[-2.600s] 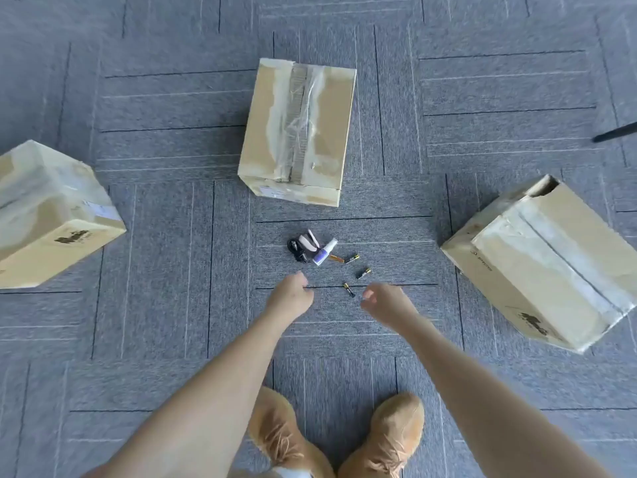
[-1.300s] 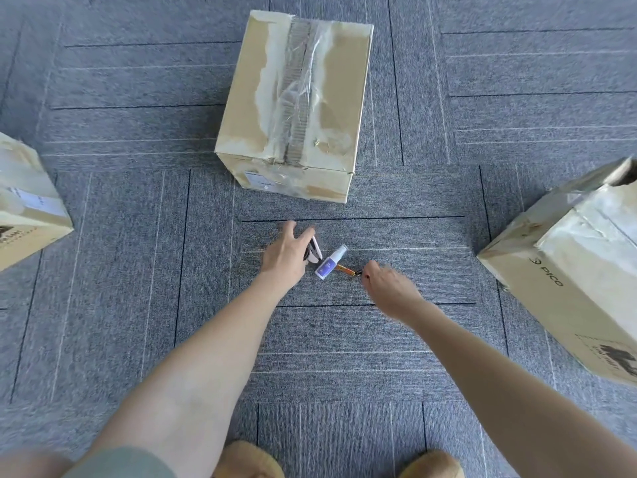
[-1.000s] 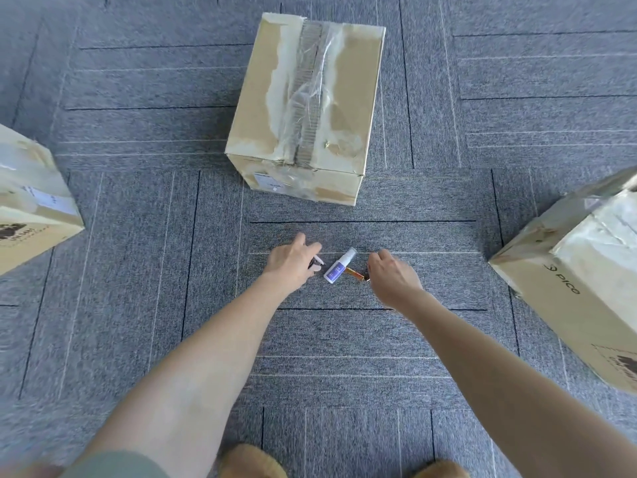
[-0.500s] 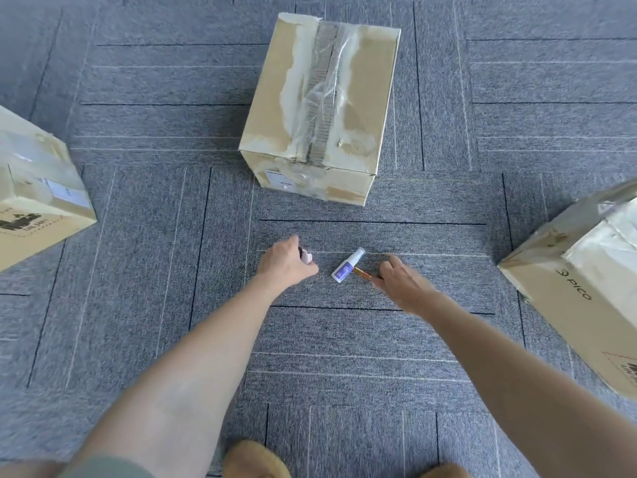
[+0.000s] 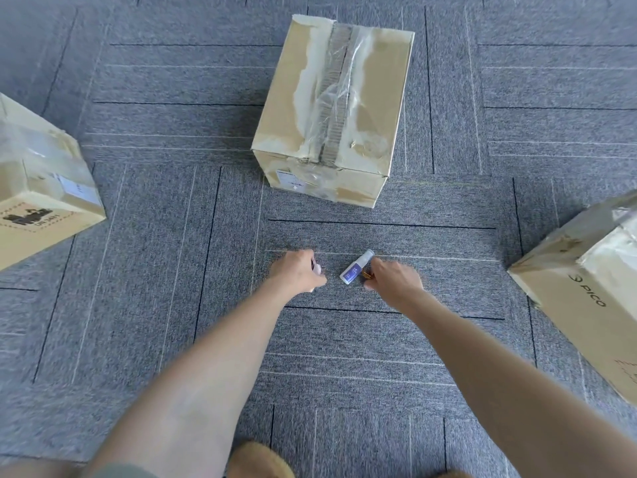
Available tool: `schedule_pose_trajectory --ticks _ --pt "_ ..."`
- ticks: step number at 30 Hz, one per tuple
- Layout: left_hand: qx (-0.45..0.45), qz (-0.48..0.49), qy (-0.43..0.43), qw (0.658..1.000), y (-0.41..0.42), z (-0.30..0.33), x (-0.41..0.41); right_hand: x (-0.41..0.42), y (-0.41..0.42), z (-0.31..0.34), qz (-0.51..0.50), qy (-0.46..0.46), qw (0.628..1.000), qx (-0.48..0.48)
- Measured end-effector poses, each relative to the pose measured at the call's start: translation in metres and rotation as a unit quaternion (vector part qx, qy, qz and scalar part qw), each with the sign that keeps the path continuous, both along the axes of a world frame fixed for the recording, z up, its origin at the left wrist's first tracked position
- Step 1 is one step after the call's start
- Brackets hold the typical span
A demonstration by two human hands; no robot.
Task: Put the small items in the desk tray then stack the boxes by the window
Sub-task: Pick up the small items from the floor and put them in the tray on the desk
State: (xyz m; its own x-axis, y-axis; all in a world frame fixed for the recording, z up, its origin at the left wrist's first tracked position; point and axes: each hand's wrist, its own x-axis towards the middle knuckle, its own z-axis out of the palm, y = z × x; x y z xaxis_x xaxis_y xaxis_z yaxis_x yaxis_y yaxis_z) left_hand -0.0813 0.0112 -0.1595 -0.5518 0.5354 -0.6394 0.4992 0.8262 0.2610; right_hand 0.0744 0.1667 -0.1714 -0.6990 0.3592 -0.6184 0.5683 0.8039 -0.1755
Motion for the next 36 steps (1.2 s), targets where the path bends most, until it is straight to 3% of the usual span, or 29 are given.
schedule_pose_trajectory --ticks 5,11,18,23,29,36 --pt "-0.002 0.02 -0.008 1.0 0.0 0.002 0.001 -0.003 -0.009 -0.003 -0.142 0.011 0.986 -0.09" --pt "0.0 0.031 -0.019 0.999 0.0 0.009 0.0 -0.02 -0.019 0.003 -0.33 0.021 0.916 -0.226" --pt "0.004 0.037 -0.021 0.999 -0.009 0.014 -0.005 -0.016 -0.024 0.003 -0.436 0.017 0.868 -0.238" --pt "0.013 0.051 -0.028 0.998 -0.016 0.013 -0.006 -0.031 -0.029 -0.004 -0.434 0.05 0.884 -0.168" --pt "0.013 0.067 -0.037 0.997 -0.026 0.011 -0.011 -0.061 -0.036 -0.006 -0.333 0.025 0.934 -0.126" --pt "0.026 0.1 -0.054 0.993 -0.036 0.008 -0.018 -0.056 -0.039 0.001 -0.324 0.039 0.94 -0.099"
